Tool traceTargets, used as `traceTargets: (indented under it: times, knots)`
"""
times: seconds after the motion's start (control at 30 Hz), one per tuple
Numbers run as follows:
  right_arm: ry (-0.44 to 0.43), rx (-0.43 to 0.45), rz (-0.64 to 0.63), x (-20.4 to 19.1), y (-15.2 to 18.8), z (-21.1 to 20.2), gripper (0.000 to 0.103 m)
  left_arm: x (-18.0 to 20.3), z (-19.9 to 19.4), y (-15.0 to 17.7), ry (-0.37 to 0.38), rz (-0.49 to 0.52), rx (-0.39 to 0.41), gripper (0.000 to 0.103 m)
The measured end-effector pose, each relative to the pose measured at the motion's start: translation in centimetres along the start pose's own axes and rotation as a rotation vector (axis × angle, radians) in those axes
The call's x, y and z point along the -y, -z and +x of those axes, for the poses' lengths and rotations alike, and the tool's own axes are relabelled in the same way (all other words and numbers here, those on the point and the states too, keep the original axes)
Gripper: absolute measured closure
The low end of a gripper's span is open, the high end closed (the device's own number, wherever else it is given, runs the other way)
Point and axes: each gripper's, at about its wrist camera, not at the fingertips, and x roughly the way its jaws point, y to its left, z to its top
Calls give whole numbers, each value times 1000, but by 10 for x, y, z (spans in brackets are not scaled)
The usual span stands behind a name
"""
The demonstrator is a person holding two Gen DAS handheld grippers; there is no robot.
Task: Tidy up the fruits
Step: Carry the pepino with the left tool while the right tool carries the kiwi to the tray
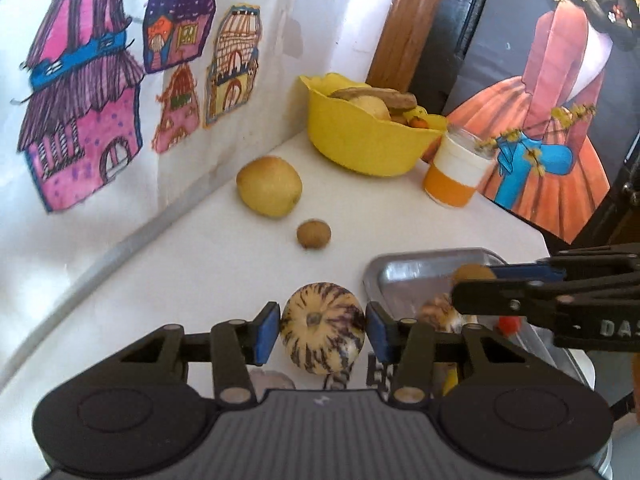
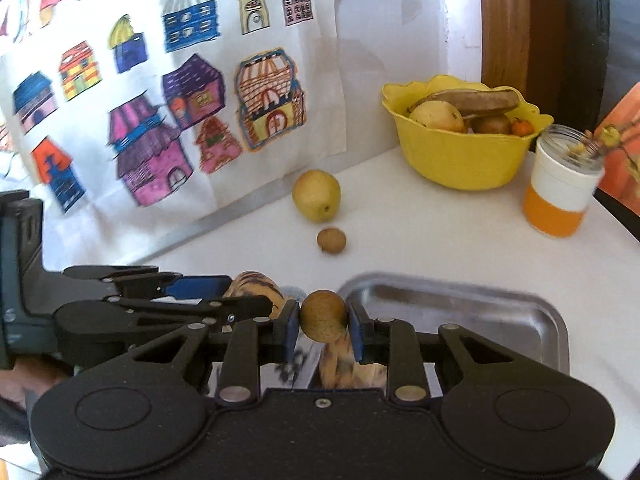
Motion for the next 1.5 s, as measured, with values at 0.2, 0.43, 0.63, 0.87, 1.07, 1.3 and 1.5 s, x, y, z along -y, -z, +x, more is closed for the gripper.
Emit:
traceTargets:
  times: [0.2, 0.43, 0.63, 0.87, 1.07, 1.3, 1.5]
  knots:
    - [-13, -16, 0, -11, 24, -15, 75, 2, -19, 14, 2, 8, -11, 53]
    - [-27, -20, 16, -22, 37, -19, 75, 3, -31, 27, 14, 39, -9, 52]
    - [-34, -29, 16, -26, 37, -18, 75, -1, -23, 27, 46, 21, -46, 46]
    - [-32, -8, 38, -20, 39, -28, 75, 7, -24, 29, 29, 41, -55, 51]
    - [-11, 62, 57, -16, 53, -54, 75, 19, -45, 28, 38, 61, -23, 51]
    - [55, 130, 167, 3, 91, -92, 75, 45, -70, 40, 110, 82, -24, 51]
    - [128, 139, 228, 11, 134, -116, 75, 70, -86, 62, 205, 109, -91, 51]
